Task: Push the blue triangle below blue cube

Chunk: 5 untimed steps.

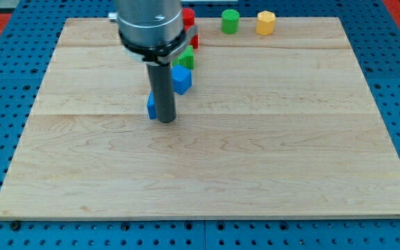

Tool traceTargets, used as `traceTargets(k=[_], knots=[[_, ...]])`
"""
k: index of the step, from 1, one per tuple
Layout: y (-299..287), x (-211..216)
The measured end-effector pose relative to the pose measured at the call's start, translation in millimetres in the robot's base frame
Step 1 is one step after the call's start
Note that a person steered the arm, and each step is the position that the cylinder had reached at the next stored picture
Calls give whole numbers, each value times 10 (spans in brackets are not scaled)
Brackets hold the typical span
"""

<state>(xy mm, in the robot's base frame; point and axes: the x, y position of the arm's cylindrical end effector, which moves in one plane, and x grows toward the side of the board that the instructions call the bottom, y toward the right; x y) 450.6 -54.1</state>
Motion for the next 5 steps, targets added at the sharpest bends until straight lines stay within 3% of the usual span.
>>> traceTargets(k=[1,2,3,5], knots=[[-172,296],[-822,516],[-1305,238],[-1114,-75]])
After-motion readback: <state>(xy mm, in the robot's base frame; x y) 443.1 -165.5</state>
